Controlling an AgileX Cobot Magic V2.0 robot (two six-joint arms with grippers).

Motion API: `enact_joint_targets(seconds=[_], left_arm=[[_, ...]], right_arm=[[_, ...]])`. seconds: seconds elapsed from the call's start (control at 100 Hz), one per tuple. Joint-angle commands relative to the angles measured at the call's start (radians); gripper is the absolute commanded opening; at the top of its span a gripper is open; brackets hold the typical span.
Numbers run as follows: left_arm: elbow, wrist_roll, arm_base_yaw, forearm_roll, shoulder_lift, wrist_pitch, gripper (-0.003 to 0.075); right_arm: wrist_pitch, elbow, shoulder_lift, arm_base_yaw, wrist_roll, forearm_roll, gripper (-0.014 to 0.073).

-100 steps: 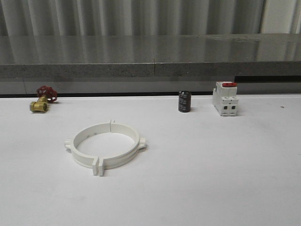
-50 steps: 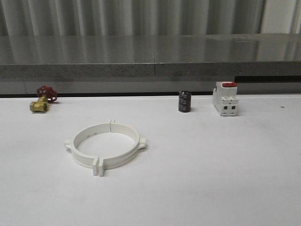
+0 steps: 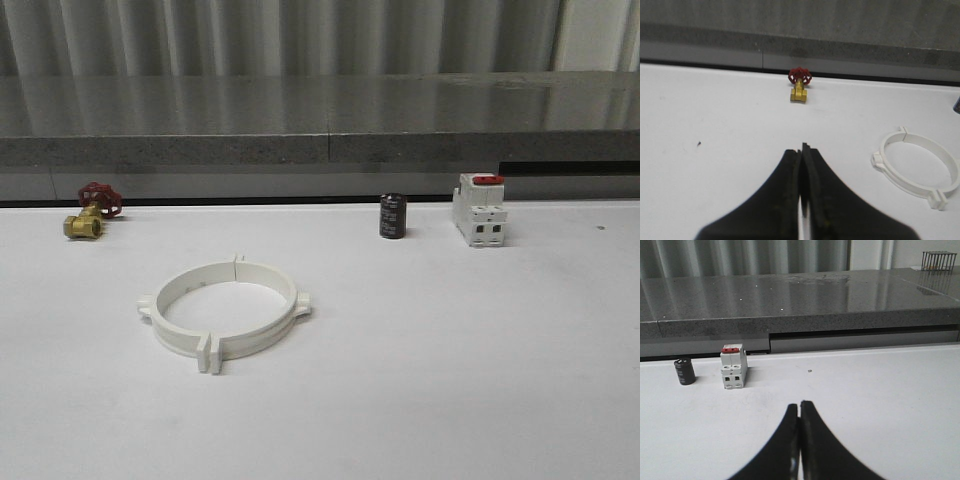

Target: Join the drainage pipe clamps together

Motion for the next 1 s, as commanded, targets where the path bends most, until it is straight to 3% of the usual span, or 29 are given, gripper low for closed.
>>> enact_joint_targets(seconds=[0.0, 0.22, 0.39, 0.44, 0.99], left_arm=[[0.039, 0.13, 0.014, -0.03, -0.03, -0.2, -0.0021], [0.208, 0.165, 0.033, -0.049, -0.193, -0.242, -0.0021], [0.333, 0.01, 0.033, 0.04, -0.23, -0.324, -0.0021], [0.327, 0.01, 0.033, 0.04, -0.23, -0.271, -0.0021], [0.33, 0.01, 0.033, -0.005, -0.23, -0.278, -0.0021]], right_arm=[[-0.073, -0.017, -0.02, -0.008, -0.007, 0.002, -0.0067], [-0.073, -0.017, -0.02, -0.008, -0.007, 0.002, -0.0067], [-0.074, -0.017, -0.019, -0.008, -0.007, 0.002, -0.0067], [-0.074, -0.017, -0.019, -0.008, -0.007, 0.002, -0.0067], [-0.074, -0.017, -0.019, -0.008, -0.007, 0.002, -0.0067]])
